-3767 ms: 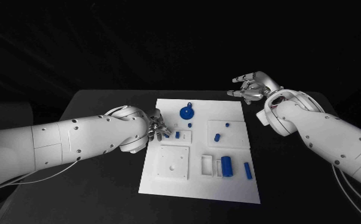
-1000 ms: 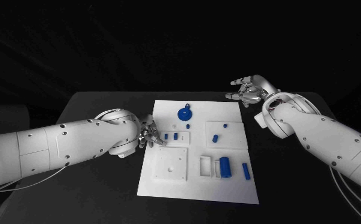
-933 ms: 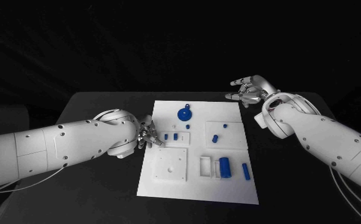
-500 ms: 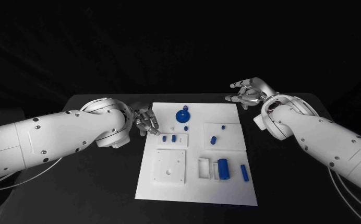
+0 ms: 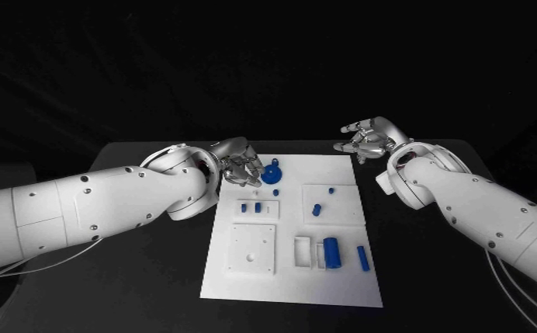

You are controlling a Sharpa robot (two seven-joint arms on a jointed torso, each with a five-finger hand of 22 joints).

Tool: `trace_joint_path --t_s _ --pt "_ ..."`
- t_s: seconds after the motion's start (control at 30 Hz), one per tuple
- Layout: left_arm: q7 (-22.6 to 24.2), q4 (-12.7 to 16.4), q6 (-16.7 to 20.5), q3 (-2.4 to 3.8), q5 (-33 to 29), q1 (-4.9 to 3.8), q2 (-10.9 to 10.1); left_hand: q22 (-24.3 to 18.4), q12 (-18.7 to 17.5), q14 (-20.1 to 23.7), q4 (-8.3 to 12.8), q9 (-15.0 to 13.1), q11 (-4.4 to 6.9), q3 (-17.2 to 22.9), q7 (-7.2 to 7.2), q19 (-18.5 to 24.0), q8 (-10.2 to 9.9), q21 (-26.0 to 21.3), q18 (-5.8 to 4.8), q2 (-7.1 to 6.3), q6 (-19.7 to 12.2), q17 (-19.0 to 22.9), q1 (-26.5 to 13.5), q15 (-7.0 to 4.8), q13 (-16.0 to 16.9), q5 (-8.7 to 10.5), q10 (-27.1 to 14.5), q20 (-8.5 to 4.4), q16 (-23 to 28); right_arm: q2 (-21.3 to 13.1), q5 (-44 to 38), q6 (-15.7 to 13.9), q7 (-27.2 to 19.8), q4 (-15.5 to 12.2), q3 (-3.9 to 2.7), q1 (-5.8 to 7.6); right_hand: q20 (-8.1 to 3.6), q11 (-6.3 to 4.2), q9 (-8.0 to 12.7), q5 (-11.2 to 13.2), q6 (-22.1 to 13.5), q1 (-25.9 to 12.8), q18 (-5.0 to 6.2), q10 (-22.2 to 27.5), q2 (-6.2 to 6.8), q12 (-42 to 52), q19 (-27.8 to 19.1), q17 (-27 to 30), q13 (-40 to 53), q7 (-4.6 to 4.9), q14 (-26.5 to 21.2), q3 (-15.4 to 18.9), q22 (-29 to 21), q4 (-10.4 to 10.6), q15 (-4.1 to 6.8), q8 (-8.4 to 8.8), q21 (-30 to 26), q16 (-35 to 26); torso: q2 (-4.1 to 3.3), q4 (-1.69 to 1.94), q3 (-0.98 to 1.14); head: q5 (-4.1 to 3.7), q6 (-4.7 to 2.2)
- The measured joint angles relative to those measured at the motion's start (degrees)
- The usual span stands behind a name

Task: Assemble the parts on the task board

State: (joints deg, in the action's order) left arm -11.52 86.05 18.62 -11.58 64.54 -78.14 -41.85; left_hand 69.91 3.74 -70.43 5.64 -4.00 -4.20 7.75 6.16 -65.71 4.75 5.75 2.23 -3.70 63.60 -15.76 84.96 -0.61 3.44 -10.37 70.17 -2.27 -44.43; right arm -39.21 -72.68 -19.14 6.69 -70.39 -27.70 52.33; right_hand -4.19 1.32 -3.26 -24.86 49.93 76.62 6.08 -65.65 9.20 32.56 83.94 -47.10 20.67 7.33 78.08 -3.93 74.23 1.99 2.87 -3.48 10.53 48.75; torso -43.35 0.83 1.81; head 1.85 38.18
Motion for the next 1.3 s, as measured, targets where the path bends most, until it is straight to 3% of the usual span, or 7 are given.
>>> trace_joint_path --t_s 0.17,0.3,0.47,0.57,0.77,1.2,1.3 --pt "3.40 -3.47 2.16 -1.30 4.36 0.93 3.32 0.99 0.00 -0.62 0.23 0.08 -0.37 1.64 0.08 -0.34 -0.98 0.00 0.89 -0.82 0.07 -0.03 -0.53 0.00 0.00 0.80 -1.24 0.34 0.32 0.20 0.54 -0.09 -0.44 0.11 -0.01 0.00 0.00 0.81 -0.06 0.00 0.97 0.00 0.00 -2.49 0.00 -9.98 0.00 0.74 -9.44 0.33 0.00 -0.70 -0.07 -0.34 0.00 0.00 -0.58 0.00 -0.07 -0.08 -0.02 -0.07 -0.12" --pt "5.33 -6.15 2.84 -1.64 7.82 1.88 5.77 1.29 0.00 -1.88 0.31 0.14 -0.44 2.01 0.07 -1.36 -0.98 -0.20 0.89 -1.58 0.07 -0.41 -1.28 -0.10 0.00 4.02 -2.44 0.58 0.27 0.36 0.92 -0.14 -0.79 0.15 -0.01 0.00 0.00 0.91 -0.09 0.00 1.29 -0.32 0.00 -3.38 -0.32 -12.27 0.00 1.24 -12.97 0.28 -0.20 -0.84 -0.07 -0.81 -0.21 0.00 -1.02 0.00 -0.13 -0.13 -0.12 -0.13 -0.21" --pt "6.86 -9.11 2.92 -1.76 11.88 2.74 8.15 0.55 -0.01 -3.28 -0.54 0.28 -0.72 1.18 -0.25 -3.65 -0.98 -0.54 0.88 -2.57 -1.67 -0.94 -1.64 -0.20 0.00 5.89 -5.02 0.55 -0.82 0.53 1.27 -0.24 -1.12 0.15 -0.01 0.00 0.12 0.94 -0.08 0.00 1.29 -0.32 0.00 -3.36 -0.32 -13.01 0.12 1.57 -14.41 0.28 -0.20 -1.01 0.04 -0.98 -0.21 0.00 -1.38 0.00 -0.15 -0.15 -0.14 -0.09 -0.24" --pt "7.59 -10.58 2.77 -1.79 14.07 3.18 9.27 -0.10 -0.01 -4.04 -1.34 0.28 -0.81 0.37 -0.34 -4.98 -0.98 -1.12 0.89 -2.93 -1.78 -1.22 -1.28 -0.52 0.01 6.00 -6.31 0.22 -1.47 0.66 1.41 -0.35 -1.30 0.11 -0.01 0.00 0.46 1.79 -0.08 0.00 1.29 -0.32 0.14 -2.24 -0.32 -14.64 -0.05 1.61 -15.79 0.28 -0.50 -1.01 0.05 -0.98 -0.51 0.00 -1.67 0.12 -0.17 -0.18 -0.14 -0.08 -0.19" --pt "8.61 -12.71 2.16 -1.82 17.13 3.90 11.22 1.19 -0.01 -4.51 -2.00 0.28 -0.73 -0.29 -0.34 -6.31 -0.98 -1.13 0.88 -3.31 -1.78 -2.64 -0.90 -0.82 0.01 6.00 -7.86 -0.10 -4.96 0.79 1.64 -0.64 -1.60 0.05 -0.01 0.00 0.72 1.85 -0.08 -0.22 1.29 -0.49 1.34 -2.22 -0.49 -17.02 0.10 1.89 -16.83 0.28 -0.49 -1.01 0.21 -0.98 -0.92 0.00 -1.91 0.49 -0.18 -0.18 -0.10 -0.13 -0.14" --pt "9.58 -16.91 -0.17 -1.82 20.57 5.13 13.85 5.04 -0.21 -4.63 -1.11 0.34 -0.60 1.23 -0.55 -6.59 -0.98 0.03 0.88 -2.97 -1.99 -3.29 -0.12 -0.93 -0.05 4.92 -8.09 -0.40 -9.74 0.95 1.83 -0.89 -1.86 -0.17 -0.01 0.00 0.92 1.87 -0.08 -0.44 1.41 -0.57 1.39 -2.20 -0.52 -18.70 -0.10 2.25 -16.83 0.39 -0.49 -1.17 0.38 -1.14 -0.92 0.00 -2.11 0.49 -0.15 -0.18 -0.06 -0.27 0.01" --pt "9.82 -17.68 -0.45 -1.82 20.97 5.53 14.16 5.04 -0.21 -4.63 -0.44 0.34 -0.59 2.53 -0.55 -6.79 -0.98 1.12 1.77 -2.45 -1.99 -3.44 -0.08 -0.93 -0.05 4.76 -7.32 -0.60 -10.94 0.93 1.88 -0.90 -1.91 -0.31 -0.01 0.00 1.13 2.06 -0.08 -0.51 1.21 -0.80 1.39 -2.02 -0.29 -18.92 0.10 2.26 -16.87 0.59 -0.49 -1.17 0.41 -1.14 -0.92 0.00 -2.11 0.49 -0.15 -0.15 -0.05 -0.40 0.03"
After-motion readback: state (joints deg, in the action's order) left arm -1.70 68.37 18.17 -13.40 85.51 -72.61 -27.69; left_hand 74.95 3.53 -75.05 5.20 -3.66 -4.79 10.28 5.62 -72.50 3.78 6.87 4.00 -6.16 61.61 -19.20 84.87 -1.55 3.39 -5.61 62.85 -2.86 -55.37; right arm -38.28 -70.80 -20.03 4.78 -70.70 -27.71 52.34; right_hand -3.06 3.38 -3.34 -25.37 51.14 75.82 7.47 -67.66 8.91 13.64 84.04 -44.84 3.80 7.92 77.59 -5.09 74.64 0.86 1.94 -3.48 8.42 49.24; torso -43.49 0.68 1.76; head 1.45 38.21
